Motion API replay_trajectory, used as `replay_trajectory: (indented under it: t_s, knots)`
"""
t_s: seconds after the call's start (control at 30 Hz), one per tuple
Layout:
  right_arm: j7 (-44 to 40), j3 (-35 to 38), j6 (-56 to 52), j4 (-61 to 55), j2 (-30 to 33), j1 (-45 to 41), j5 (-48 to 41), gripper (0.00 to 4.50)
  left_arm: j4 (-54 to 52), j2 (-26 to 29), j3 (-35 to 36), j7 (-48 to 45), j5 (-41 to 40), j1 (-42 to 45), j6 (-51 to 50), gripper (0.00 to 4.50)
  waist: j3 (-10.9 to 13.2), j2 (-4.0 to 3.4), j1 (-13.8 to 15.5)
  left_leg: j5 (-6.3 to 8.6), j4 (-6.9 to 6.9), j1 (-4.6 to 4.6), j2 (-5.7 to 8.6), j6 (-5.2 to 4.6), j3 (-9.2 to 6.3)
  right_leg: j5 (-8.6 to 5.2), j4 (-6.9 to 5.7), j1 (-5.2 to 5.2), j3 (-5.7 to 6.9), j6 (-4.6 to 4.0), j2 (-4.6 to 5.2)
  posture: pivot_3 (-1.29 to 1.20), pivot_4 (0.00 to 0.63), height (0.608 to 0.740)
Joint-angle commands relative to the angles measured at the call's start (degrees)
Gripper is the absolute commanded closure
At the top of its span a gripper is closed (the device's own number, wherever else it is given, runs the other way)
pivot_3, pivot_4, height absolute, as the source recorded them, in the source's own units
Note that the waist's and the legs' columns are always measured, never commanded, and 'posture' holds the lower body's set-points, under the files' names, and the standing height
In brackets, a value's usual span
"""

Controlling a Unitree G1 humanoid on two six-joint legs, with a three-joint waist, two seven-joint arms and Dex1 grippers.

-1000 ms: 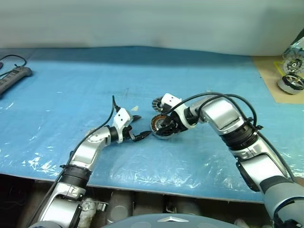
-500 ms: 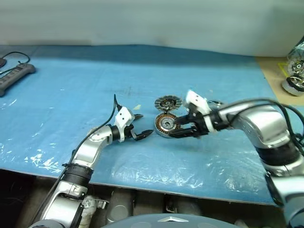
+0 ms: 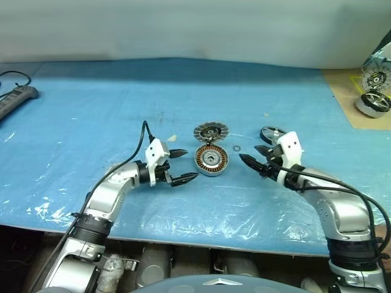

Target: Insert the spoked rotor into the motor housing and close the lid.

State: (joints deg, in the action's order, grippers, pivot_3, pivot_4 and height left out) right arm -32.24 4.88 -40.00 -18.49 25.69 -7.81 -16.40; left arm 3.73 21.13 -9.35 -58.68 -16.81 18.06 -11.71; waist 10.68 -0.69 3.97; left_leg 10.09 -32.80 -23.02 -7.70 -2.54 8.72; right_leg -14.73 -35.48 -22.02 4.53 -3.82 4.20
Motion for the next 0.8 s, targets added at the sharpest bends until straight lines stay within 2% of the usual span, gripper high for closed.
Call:
replay_trajectory:
  t_s: [0.03, 0.27, 0.43, 0.57, 0.8]
  knots:
    - [3.60, -2.55, 6.66, 5.95, -1.27, -2.41, 4.66, 1.25, -1.60, -0.15, -1.25, -1.97, -0.77, 2.18, 0.48, 0.00, 0.00, -0.01, -0.01, 0.05, 0.00, 0.00, 0.00, 0.11, 0.00, 0.00, 0.00, 0.00, 0.00, 0.00, 0.00, 0.00, 0.150, 0.740]
    - [5.84, -3.89, 13.47, 16.37, -2.70, -4.80, 7.77, 1.25, 1.49, 0.16, -1.49, -2.54, 0.43, 3.35, 2.42, 0.00, -0.01, -0.02, -0.10, -0.07, 0.03, -0.04, 0.01, -0.05, 0.00, 0.00, -0.04, -0.03, 0.01, -0.02, 0.00, 0.00, 0.150, 0.740]
    - [4.16, -5.96, 14.61, 17.27, -3.59, -5.28, 7.44, 1.25, 4.73, 1.47, -0.75, -2.51, 1.73, 1.48, 6.84, 0.00, -0.02, -0.03, -0.45, -0.06, 0.01, 0.01, 0.00, -0.07, 0.00, 0.00, -0.06, -0.01, 0.01, -0.01, 0.00, 0.00, 0.150, 0.740]
    - [4.16, -7.73, 15.49, 18.26, -4.73, -6.15, 8.17, 1.25, 6.94, 0.44, -0.53, 0.35, 4.00, -1.02, 13.47, 0.00, -0.02, -0.03, -0.46, -0.06, -0.04, 0.02, 0.00, -0.07, 0.00, 0.01, -0.09, 0.02, 0.01, -0.01, 0.00, 0.00, 0.150, 0.740]
    - [5.15, -8.33, 19.01, 23.37, -5.32, -8.65, 10.49, 1.25, 8.89, -1.82, 0.07, 4.05, 4.77, -3.02, 16.56, 0.00, -0.02, -0.02, -0.41, -0.05, -0.08, 0.04, -0.01, -0.02, 0.00, 0.01, -0.17, 0.04, 0.01, -0.01, 0.00, 0.00, 0.150, 0.740]
